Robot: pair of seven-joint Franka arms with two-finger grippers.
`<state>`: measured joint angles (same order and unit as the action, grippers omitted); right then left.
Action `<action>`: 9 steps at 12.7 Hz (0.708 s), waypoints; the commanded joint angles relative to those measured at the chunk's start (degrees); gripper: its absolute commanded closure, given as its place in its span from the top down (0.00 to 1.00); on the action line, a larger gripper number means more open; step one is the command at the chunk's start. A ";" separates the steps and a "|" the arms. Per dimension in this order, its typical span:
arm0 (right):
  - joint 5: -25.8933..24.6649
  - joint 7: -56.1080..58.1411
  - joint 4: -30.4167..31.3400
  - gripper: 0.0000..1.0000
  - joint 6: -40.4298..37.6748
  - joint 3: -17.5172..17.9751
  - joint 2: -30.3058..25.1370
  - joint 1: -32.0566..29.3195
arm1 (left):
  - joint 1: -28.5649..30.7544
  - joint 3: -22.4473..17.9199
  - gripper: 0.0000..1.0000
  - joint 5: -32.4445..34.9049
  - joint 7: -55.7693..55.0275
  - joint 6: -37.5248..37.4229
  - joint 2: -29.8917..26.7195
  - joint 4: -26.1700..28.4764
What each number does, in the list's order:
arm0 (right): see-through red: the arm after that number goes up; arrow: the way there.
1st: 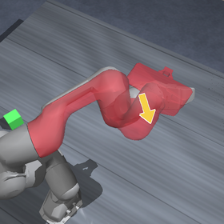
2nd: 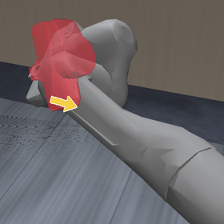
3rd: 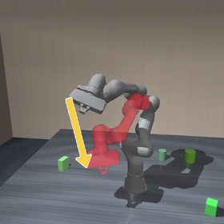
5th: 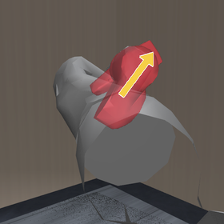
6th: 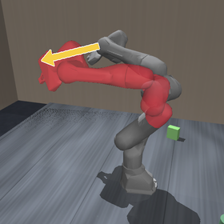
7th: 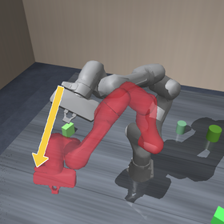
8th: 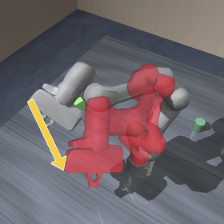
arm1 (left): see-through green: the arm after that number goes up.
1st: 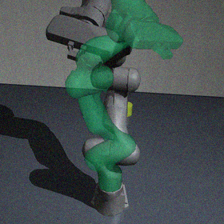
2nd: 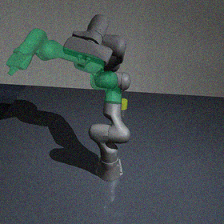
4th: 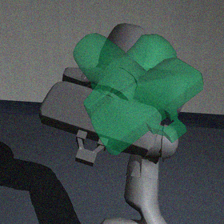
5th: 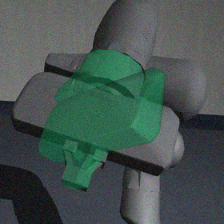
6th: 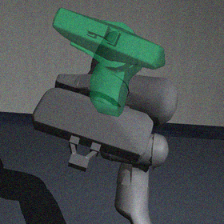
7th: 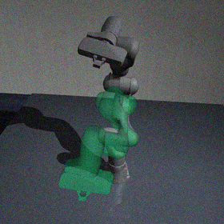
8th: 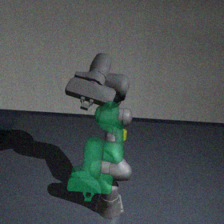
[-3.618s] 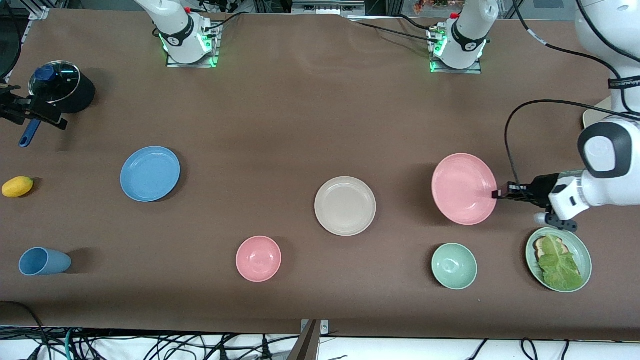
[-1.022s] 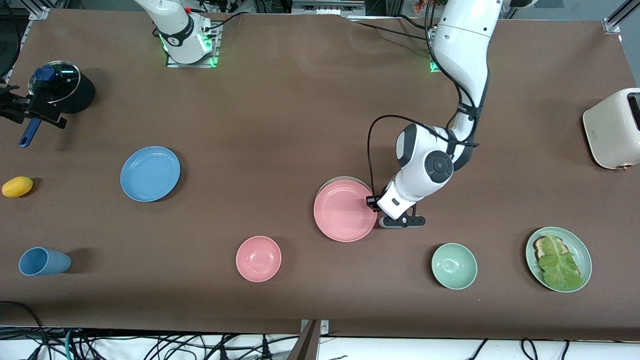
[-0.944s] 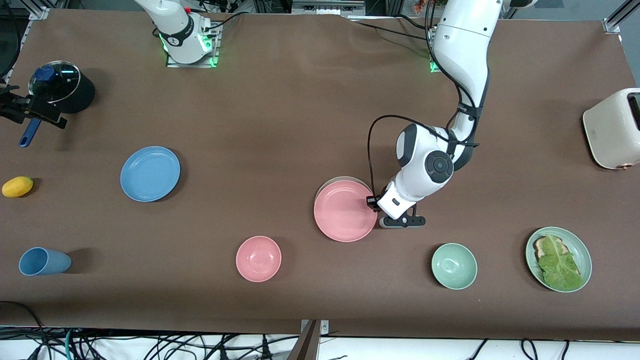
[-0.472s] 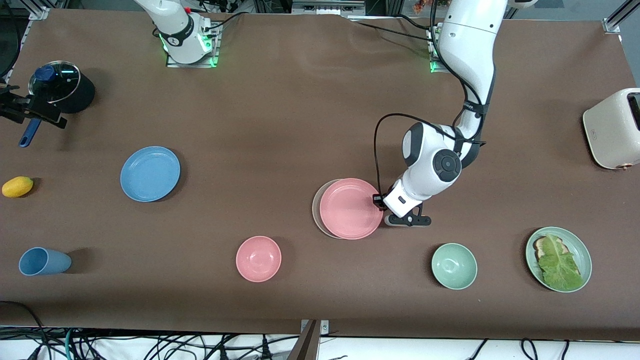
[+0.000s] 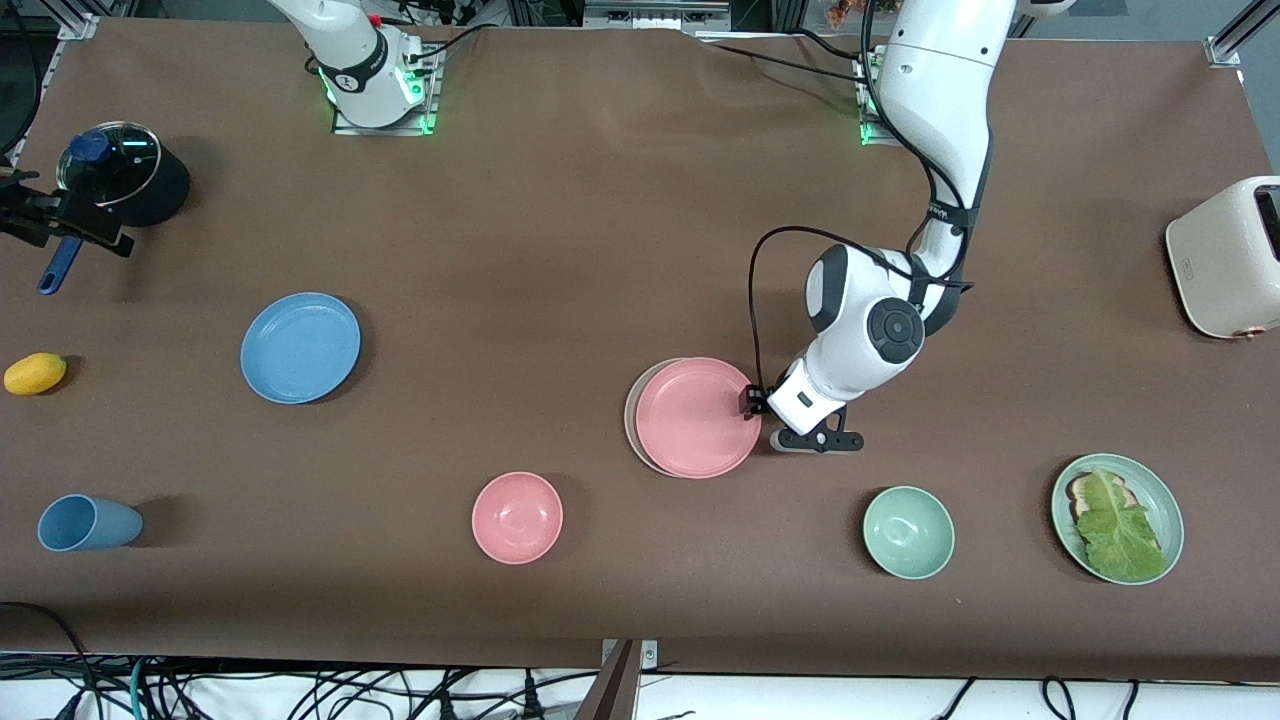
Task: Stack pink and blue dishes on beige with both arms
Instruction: 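Lower the pink plate onto the beige plate and open the left gripper, then withdraw the left gripper while the right gripper reaches the blue plate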
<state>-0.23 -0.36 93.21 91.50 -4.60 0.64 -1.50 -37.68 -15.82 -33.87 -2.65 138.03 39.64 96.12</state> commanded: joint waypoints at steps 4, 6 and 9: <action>0.40 0.10 -0.92 1.00 -1.15 0.03 0.24 -0.52 | 2.17 -0.26 0.99 1.26 0.72 -3.89 -5.62 1.53; 0.23 0.01 -0.92 1.00 -1.15 0.03 0.33 -0.52 | 4.80 -0.52 1.00 1.44 1.50 -11.33 -8.43 0.04; -0.82 0.09 -0.40 1.00 -7.10 0.03 3.39 -0.78 | 10.15 -0.96 1.00 6.24 5.19 -23.91 -10.46 -5.66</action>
<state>-0.46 -0.37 93.40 88.23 -4.76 1.71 -1.55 -30.79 -17.15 -31.91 0.20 120.39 30.85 93.50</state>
